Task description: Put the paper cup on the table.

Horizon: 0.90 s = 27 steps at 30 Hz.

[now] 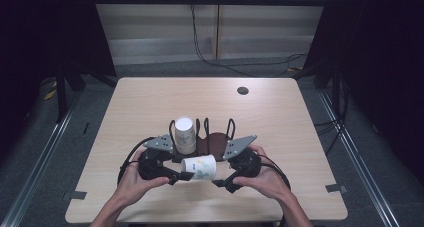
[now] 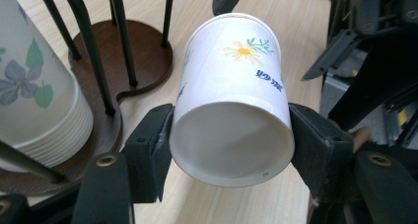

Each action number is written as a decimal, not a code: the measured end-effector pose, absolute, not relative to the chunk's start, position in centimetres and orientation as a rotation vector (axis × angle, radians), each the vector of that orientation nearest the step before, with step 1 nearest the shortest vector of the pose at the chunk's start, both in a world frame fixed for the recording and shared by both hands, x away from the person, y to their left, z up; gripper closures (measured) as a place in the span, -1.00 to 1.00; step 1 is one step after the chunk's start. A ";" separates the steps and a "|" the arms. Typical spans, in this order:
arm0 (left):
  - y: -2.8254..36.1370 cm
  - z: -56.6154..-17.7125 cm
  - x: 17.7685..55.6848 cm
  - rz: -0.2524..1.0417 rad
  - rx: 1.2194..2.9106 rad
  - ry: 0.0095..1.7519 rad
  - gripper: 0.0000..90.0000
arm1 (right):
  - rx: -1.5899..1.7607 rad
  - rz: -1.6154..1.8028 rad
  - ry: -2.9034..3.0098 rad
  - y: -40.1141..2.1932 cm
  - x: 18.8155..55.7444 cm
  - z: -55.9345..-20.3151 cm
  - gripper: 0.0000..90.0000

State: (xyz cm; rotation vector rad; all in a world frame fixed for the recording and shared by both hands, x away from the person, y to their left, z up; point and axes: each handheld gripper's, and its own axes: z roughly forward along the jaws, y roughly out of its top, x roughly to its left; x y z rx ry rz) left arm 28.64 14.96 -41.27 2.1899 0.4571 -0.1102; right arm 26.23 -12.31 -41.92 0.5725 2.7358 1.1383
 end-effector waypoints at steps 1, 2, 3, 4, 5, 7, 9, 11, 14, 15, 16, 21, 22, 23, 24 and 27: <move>15.0 -41.2 28.6 -0.105 2.191 0.457 -0.16 | 0.594 1.144 2.723 -12.5 26.3 -41.9 -0.70; 15.0 -41.2 28.6 -0.105 2.191 0.457 -0.16 | 0.609 1.155 2.714 -12.6 26.4 -41.9 -0.69; 15.0 -41.2 28.6 -0.096 2.188 0.453 -0.16 | 0.621 1.168 2.705 -12.8 26.5 -41.9 -0.69; 15.1 -41.2 28.6 -0.100 2.185 0.453 -0.16 | 0.630 1.188 2.706 -13.0 26.5 -41.9 -0.69; 15.1 -41.2 28.6 -0.103 2.178 0.454 -0.16 | 0.630 1.213 2.709 -13.1 26.6 -41.9 -0.69; 15.2 -41.1 28.6 -0.096 2.173 0.449 -0.16 | 0.636 1.261 2.700 -13.4 26.6 -41.8 -0.69; 15.4 -41.0 28.6 -0.104 2.152 0.447 -0.16 | 0.635 1.311 2.681 -13.8 26.6 -41.8 -0.70; 15.5 -40.9 28.6 -0.108 2.125 0.449 -0.16 | 0.645 1.348 2.658 -14.0 26.5 -41.7 -0.70; 15.6 -40.7 28.6 -0.102 2.104 0.435 -0.16 | 0.652 1.425 2.625 -14.4 26.5 -41.7 -0.70; 15.6 -40.7 28.5 -0.100 2.103 0.431 -0.16 | 0.657 1.445 2.615 -14.4 26.5 -41.8 -0.70; 15.6 -40.7 28.5 -0.097 2.098 0.428 -0.16 | 0.660 1.467 2.609 -14.5 26.5 -41.8 -0.70; 15.7 -40.6 28.4 -0.092 2.064 0.403 -0.16 | 0.692 1.515 2.587 -14.7 26.6 -42.3 -0.69; 15.7 -40.6 28.4 -0.085 2.059 0.397 -0.16 | 0.691 1.527 2.584 -14.7 26.6 -42.3 -0.69; 15.7 -40.6 28.4 -0.086 2.057 0.394 -0.16 | 0.689 1.541 2.580 -14.7 26.6 -42.3 -0.69; 15.7 -40.6 28.4 -0.095 2.050 0.389 -0.16 | 0.689 1.552 2.575 -14.6 26.6 -42.3 -0.69; 15.7 -40.6 28.3 -0.084 2.043 0.375 -0.16 | 0.693 1.580 2.568 -14.6 26.6 -42.3 -0.69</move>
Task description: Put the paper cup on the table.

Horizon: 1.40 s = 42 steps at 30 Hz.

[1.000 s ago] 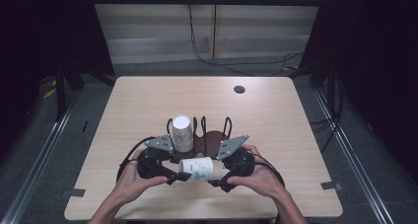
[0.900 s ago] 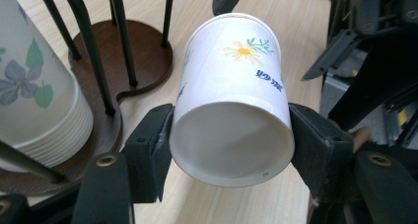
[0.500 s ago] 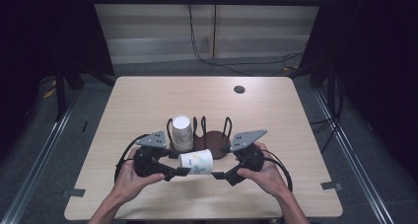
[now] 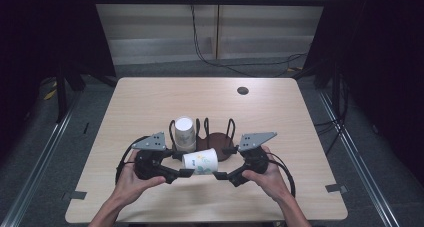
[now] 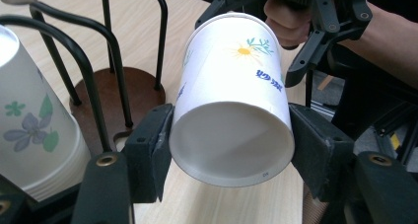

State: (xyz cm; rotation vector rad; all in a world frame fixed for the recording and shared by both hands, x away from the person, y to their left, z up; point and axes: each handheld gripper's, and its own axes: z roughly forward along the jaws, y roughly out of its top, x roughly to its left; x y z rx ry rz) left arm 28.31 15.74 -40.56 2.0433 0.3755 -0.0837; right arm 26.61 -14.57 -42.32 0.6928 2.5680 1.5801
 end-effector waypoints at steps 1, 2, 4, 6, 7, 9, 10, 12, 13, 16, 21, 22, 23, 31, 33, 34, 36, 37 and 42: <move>15.7 -40.6 28.2 -0.090 2.030 0.366 -0.16 | 0.694 1.589 2.564 -14.5 26.6 -42.3 -0.69; 15.7 -40.6 28.2 -0.084 2.027 0.361 -0.17 | 0.691 1.601 2.557 -14.5 26.6 -42.3 -0.69; 15.7 -40.6 28.2 -0.084 2.020 0.357 -0.17 | 0.688 1.630 2.550 -14.6 26.6 -42.2 -0.69; 15.7 -40.6 28.3 -0.082 2.019 0.353 -0.17 | 0.681 1.641 2.542 -14.6 26.5 -42.2 -0.69; 15.7 -40.6 28.3 -0.081 2.015 0.354 -0.17 | 0.680 1.645 2.540 -14.6 26.5 -42.2 -0.69; 15.7 -40.7 28.3 -0.082 2.012 0.350 -0.17 | 0.672 1.645 2.542 -14.6 26.5 -42.2 -0.69; 15.7 -40.7 28.3 -0.082 2.009 0.346 -0.17 | 0.669 1.648 2.540 -14.6 26.5 -42.2 -0.70; 15.7 -40.7 28.2 -0.085 2.001 0.338 -0.17 | 0.662 1.667 2.535 -14.6 26.5 -42.2 -0.70; 15.7 -40.7 28.2 -0.085 1.995 0.335 -0.17 | 0.663 1.669 2.532 -14.6 26.5 -42.2 -0.70; 15.7 -40.7 28.2 -0.083 1.991 0.325 -0.17 | 0.655 1.696 2.520 -14.7 26.5 -42.1 -0.70; 15.6 -40.6 28.0 -0.091 1.978 0.307 -0.17 | 0.647 1.720 2.518 -14.8 26.5 -42.0 -0.70; 15.6 -40.6 28.0 -0.096 1.974 0.304 -0.17 | 0.640 1.720 2.518 -14.7 26.5 -42.0 -0.70; 15.5 -40.6 27.9 -0.096 1.970 0.307 -0.17 | 0.637 1.724 2.519 -14.7 26.5 -42.0 -0.70; 15.3 -40.5 27.8 -0.104 1.959 0.289 -0.17 | 0.614 1.752 2.530 -14.5 26.5 -42.1 -0.66; 15.3 -40.5 27.7 -0.105 1.960 0.287 -0.17 | 0.614 1.756 2.531 -14.5 26.5 -42.1 -0.66; 15.2 -40.6 27.7 -0.110 1.959 0.282 -0.17 | 0.611 1.763 2.534 -14.5 26.5 -42.1 -0.66; 15.1 -40.6 27.7 -0.114 1.961 0.279 -0.17 | 0.607 1.762 2.537 -14.4 26.5 -42.1 -0.66; 15.1 -40.6 27.7 -0.114 1.961 0.279 -0.17 | 0.607 1.762 2.537 -14.4 26.5 -42.1 -0.66; 15.0 -40.6 27.6 -0.117 1.948 0.272 -0.17 | 0.598 1.792 2.547 -14.3 26.5 -42.2 -0.63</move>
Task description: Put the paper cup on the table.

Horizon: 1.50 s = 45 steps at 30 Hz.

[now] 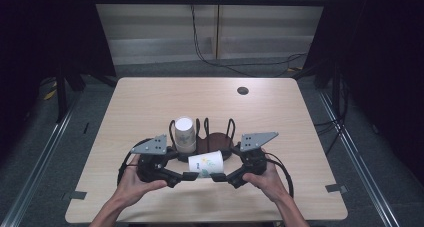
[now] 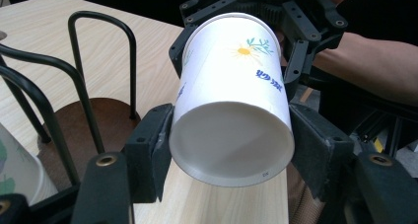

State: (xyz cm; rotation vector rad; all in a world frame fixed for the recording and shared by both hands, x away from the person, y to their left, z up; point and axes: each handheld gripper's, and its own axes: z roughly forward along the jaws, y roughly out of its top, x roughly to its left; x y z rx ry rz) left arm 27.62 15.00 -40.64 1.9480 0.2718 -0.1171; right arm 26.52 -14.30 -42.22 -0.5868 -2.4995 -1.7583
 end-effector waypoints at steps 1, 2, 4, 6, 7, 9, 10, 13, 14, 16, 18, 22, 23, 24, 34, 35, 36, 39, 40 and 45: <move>15.0 -40.6 27.6 -0.120 1.947 0.268 -0.17 | -0.579 -1.756 -2.498 -14.3 26.5 -42.3 -0.62; 15.0 -40.6 27.6 -0.121 1.950 0.265 -0.17 | -0.576 -1.753 -2.496 -14.3 26.5 -42.3 -0.62; 15.0 -40.7 27.6 -0.116 1.949 0.267 -0.17 | -0.576 -1.761 -2.484 -14.4 26.5 -42.3 -0.59; 15.0 -40.7 27.6 -0.117 1.943 0.266 -0.17 | -0.578 -1.763 -2.479 -14.4 26.5 -42.3 -0.58; 15.0 -40.7 27.6 -0.117 1.943 0.266 -0.17 | -0.578 -1.763 -2.479 -14.4 26.5 -42.3 -0.58; 15.0 -40.7 27.7 -0.120 1.939 0.265 -0.17 | -0.579 -1.764 -2.471 -14.5 26.6 -42.3 -0.58; 15.0 -40.8 27.7 -0.122 1.940 0.265 -0.17 | -0.577 -1.769 -2.463 -14.5 26.6 -42.3 -0.57; 14.9 -40.6 27.5 -0.144 1.925 0.266 -0.17 | -0.557 -1.776 -2.443 -14.6 26.6 -42.2 -0.58; 14.8 -40.4 27.4 -0.127 1.935 0.259 -0.17 | -0.554 -1.782 -2.439 -14.6 26.5 -42.2 -0.58; 14.8 -40.5 27.5 -0.132 1.933 0.260 -0.17 | -0.554 -1.783 -2.442 -14.6 26.6 -42.1 -0.57; 14.9 -40.8 27.6 -0.143 1.937 0.260 -0.16 | -0.558 -1.782 -2.446 -14.6 26.6 -42.1 -0.53; 14.9 -41.0 27.8 -0.143 1.936 0.266 -0.17 | -0.565 -1.785 -2.439 -14.7 26.7 -42.2 -0.48; 14.9 -41.0 27.8 -0.159 1.937 0.280 -0.17 | -0.565 -1.787 -2.436 -14.7 26.7 -42.2 -0.48; 14.9 -41.0 27.8 -0.159 1.937 0.280 -0.17 | -0.565 -1.787 -2.436 -14.7 26.7 -42.2 -0.48; 14.6 -41.2 27.9 -0.132 1.960 0.321 -0.32 | -0.559 -1.776 -2.455 -14.7 26.7 -42.2 -0.38; 14.6 -41.2 27.9 -0.132 1.960 0.321 -0.33 | -0.559 -1.776 -2.455 -14.7 26.7 -42.2 -0.38; 14.6 -41.2 27.9 -0.135 1.957 0.326 -0.36 | -0.564 -1.780 -2.458 -14.7 26.7 -42.1 -0.37; 14.6 -41.1 27.9 -0.128 1.961 0.326 -0.46 | -0.572 -1.783 -2.460 -14.9 26.7 -42.1 -0.36; 14.7 -41.1 28.0 -0.121 1.959 0.336 -0.48 | -0.574 -1.783 -2.461 -14.9 26.6 -42.1 -0.36; 14.8 -41.2 28.1 -0.121 1.973 0.358 -0.61 | -0.587 -1.759 -2.469 -14.9 26.7 -42.1 -0.36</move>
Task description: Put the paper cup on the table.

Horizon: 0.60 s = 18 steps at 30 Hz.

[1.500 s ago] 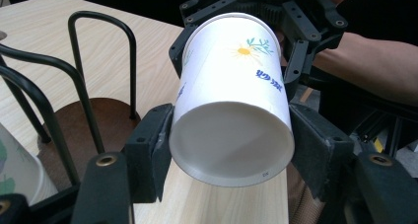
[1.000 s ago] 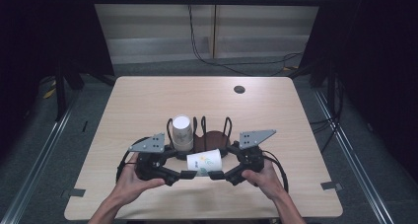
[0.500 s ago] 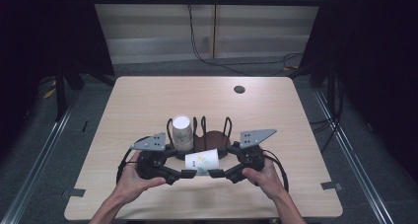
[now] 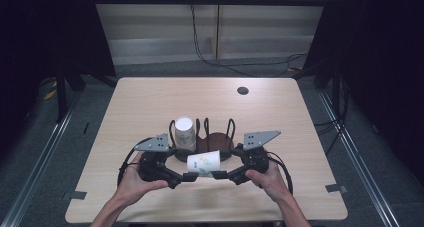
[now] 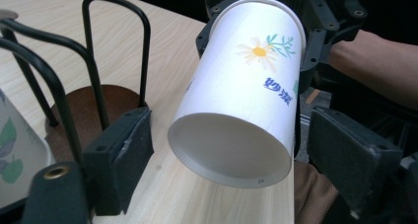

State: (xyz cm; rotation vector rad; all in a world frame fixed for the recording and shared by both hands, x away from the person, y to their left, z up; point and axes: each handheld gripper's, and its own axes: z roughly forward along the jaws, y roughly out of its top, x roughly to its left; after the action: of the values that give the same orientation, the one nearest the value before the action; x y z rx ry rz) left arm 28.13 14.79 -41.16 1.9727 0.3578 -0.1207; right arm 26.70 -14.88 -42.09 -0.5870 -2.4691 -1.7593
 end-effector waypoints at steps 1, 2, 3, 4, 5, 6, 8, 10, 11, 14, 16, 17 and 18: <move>14.8 -41.1 28.1 -0.115 1.975 0.359 -0.63 | -0.595 -1.758 -2.470 -14.9 26.7 -42.0 -0.36; 14.9 -41.1 28.1 -0.110 1.976 0.358 -0.64 | -0.596 -1.760 -2.469 -15.0 26.8 -42.0 -0.36; 14.9 -41.1 28.1 -0.110 1.976 0.358 -0.64 | -0.601 -1.762 -2.467 -15.0 26.8 -42.0 -0.36; 15.0 -41.2 28.2 -0.110 1.974 0.363 -0.64 | -0.607 -1.760 -2.470 -15.0 26.9 -41.9 -0.36; 15.0 -41.2 28.2 -0.110 1.974 0.363 -0.64 | -0.606 -1.759 -2.473 -15.1 26.9 -41.9 -0.36; 15.1 -41.2 28.2 -0.102 1.976 0.370 -0.65 | -0.611 -1.758 -2.477 -15.1 26.9 -41.9 -0.36; 15.2 -41.2 28.3 -0.100 1.977 0.374 -0.65 | -0.620 -1.754 -2.482 -15.2 26.9 -41.9 -0.35; 15.3 -41.2 28.3 -0.091 1.977 0.380 -0.65 | -0.647 -1.745 -2.492 -15.4 26.9 -41.9 -0.35; 15.3 -41.2 28.3 -0.091 1.977 0.380 -0.65 | -0.657 -1.745 -2.493 -15.5 26.9 -41.9 -0.35; 15.3 -41.2 28.4 -0.078 1.990 0.382 -0.65 | -0.672 -1.746 -2.491 -15.8 26.9 -41.9 -0.35; 15.3 -41.3 28.4 -0.065 2.012 0.381 -0.65 | -0.687 -1.751 -2.488 -16.1 26.9 -41.9 -0.34; 15.3 -41.3 28.4 -0.057 2.025 0.375 -0.65 | -0.697 -1.752 -2.485 -16.2 26.9 -41.9 -0.34; 15.3 -41.3 28.4 -0.046 2.034 0.377 -0.65 | -0.704 -1.752 -2.485 -16.3 27.0 -41.9 -0.34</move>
State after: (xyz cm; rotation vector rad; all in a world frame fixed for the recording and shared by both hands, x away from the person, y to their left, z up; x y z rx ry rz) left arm 28.39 15.26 -41.31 2.0337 0.3770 -0.0460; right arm 26.97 -16.26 -41.92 -0.7043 -2.4849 -1.7520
